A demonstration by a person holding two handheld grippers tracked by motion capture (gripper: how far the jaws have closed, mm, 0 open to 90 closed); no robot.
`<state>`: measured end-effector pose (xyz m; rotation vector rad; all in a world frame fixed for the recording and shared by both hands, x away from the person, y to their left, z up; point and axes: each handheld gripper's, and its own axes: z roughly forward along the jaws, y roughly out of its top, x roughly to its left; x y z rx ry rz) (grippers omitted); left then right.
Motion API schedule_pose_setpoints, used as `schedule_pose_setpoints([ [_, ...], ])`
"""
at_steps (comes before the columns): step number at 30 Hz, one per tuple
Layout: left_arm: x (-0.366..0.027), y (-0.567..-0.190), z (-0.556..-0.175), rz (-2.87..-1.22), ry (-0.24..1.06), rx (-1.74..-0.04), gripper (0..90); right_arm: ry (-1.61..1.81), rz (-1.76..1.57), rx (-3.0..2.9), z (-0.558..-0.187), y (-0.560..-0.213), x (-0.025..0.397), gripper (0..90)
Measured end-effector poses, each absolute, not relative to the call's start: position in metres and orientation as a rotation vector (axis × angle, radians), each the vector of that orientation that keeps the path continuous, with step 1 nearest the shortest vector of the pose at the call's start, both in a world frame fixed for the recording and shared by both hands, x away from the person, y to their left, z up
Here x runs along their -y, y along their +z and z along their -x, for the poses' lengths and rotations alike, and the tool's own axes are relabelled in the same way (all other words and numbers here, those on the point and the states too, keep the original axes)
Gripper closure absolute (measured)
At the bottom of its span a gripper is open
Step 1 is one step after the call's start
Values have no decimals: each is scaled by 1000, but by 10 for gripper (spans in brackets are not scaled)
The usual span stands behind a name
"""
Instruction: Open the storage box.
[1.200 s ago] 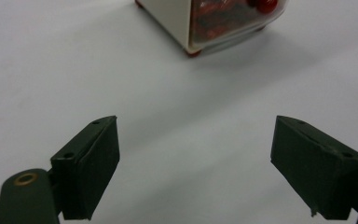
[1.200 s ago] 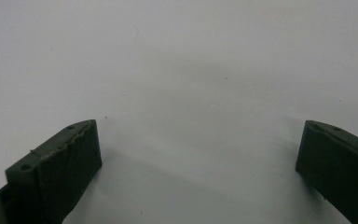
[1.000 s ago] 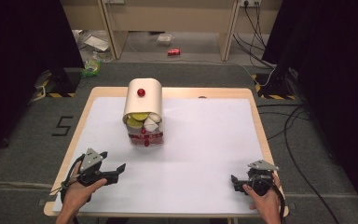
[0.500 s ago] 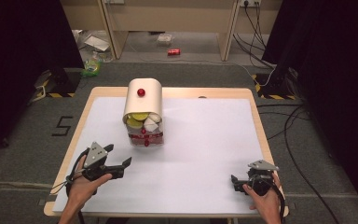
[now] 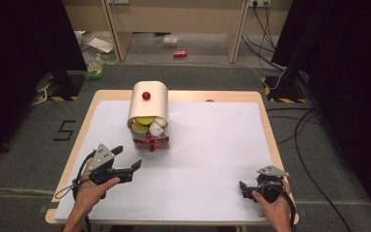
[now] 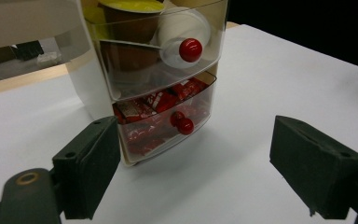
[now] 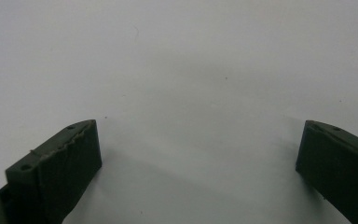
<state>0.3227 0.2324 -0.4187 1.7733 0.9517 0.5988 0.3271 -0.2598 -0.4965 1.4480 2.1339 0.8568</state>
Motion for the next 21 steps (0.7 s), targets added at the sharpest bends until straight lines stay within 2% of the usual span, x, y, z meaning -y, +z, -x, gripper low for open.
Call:
schedule_pose_setpoints([
  [7,-226,-412,-326,-1784,568,-919,163,857,-1448,-2134,-327,-497,260,2],
  [21,-209,-393,-336,-1774,621,-867,167,857,-1449,-2133,-327,-497,260,2],
])
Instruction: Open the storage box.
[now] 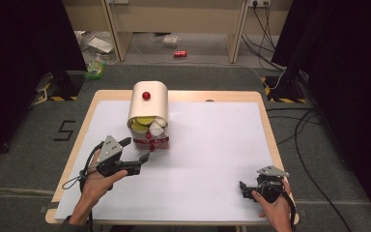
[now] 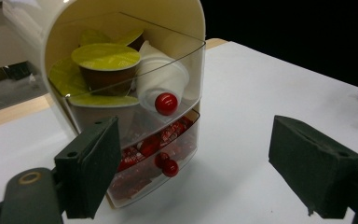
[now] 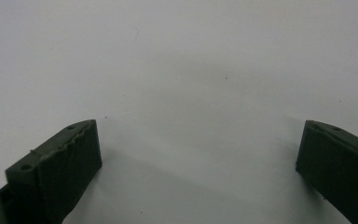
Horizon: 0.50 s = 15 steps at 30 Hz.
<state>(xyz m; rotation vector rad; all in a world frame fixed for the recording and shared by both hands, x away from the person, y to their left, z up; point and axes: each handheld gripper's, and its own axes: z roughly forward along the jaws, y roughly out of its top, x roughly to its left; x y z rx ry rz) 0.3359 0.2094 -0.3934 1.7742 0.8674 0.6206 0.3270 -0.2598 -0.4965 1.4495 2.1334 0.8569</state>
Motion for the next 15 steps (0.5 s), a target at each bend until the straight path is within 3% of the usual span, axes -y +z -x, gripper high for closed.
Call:
schedule_pose_setpoints([
  [15,-196,-380,-351,-1770,686,-795,152,856,-1448,-2135,-327,-497,260,2],
])
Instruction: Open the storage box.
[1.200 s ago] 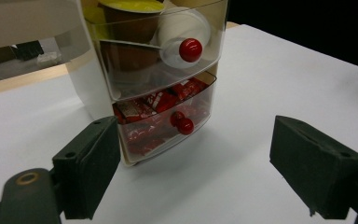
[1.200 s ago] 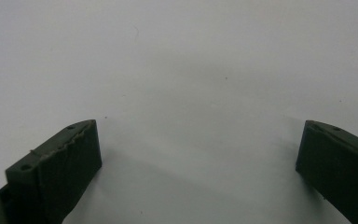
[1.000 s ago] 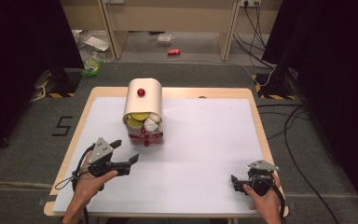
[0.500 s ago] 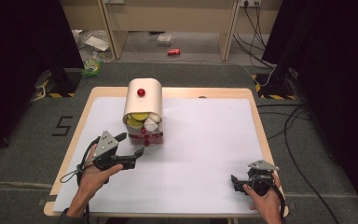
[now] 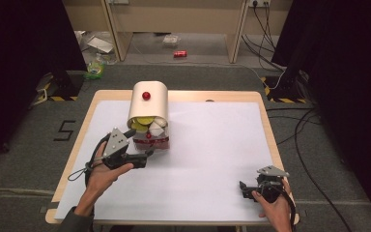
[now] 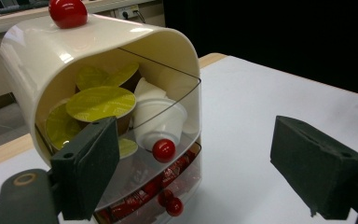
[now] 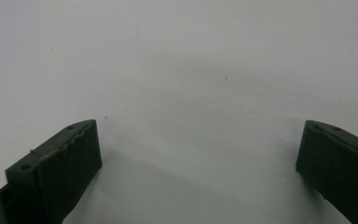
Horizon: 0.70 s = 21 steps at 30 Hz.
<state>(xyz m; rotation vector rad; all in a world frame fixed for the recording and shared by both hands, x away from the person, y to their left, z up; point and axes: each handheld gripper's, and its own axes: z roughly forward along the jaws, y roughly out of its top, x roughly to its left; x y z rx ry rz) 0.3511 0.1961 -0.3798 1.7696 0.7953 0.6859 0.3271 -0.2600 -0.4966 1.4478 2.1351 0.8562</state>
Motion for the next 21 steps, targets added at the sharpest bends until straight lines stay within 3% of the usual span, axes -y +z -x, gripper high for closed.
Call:
schedule_pose_setpoints([
  [21,-193,-385,-378,-1803,693,-827,151,856,-1449,-2135,-327,-497,260,2],
])
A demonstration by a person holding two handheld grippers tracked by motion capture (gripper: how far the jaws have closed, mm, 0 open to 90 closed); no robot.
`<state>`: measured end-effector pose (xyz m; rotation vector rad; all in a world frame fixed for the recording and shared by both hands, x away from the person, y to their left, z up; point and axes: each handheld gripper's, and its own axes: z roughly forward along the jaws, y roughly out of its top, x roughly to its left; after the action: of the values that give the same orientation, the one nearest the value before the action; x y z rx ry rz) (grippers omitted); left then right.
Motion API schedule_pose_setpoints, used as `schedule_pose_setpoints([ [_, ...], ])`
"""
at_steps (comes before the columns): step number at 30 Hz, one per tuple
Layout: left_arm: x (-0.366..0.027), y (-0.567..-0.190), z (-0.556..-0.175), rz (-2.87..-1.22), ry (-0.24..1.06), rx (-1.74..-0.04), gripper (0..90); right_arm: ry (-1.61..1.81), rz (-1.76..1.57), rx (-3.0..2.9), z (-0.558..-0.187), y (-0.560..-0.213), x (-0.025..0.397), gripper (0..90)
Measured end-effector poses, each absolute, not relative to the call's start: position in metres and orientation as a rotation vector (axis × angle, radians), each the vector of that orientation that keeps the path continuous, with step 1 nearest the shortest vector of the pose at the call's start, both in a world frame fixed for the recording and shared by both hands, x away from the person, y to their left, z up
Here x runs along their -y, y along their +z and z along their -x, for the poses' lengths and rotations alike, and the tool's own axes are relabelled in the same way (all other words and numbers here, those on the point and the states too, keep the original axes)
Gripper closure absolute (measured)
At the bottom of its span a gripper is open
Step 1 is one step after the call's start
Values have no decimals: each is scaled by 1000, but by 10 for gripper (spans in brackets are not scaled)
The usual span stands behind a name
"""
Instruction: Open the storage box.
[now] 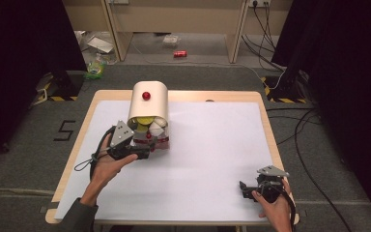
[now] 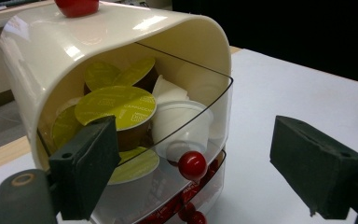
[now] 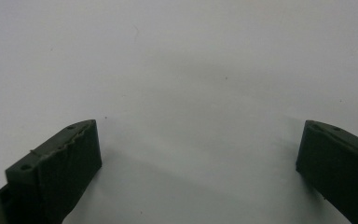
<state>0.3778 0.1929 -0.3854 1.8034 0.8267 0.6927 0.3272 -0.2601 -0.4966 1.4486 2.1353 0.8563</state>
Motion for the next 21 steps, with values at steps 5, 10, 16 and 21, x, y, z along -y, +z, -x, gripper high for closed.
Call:
schedule_pose_setpoints([
  [5,-191,-386,-383,-1824,700,-837,152,857,-1449,-2135,-327,-497,260,2],
  [10,-188,-383,-384,-1855,686,-855,153,857,-1448,-2135,-327,-497,260,2],
  [16,-187,-382,-383,-1865,671,-874,153,856,-1448,-2135,-327,-497,260,2],
  [21,-187,-380,-379,-1881,660,-876,153,857,-1447,-2135,-327,-497,260,2],
])
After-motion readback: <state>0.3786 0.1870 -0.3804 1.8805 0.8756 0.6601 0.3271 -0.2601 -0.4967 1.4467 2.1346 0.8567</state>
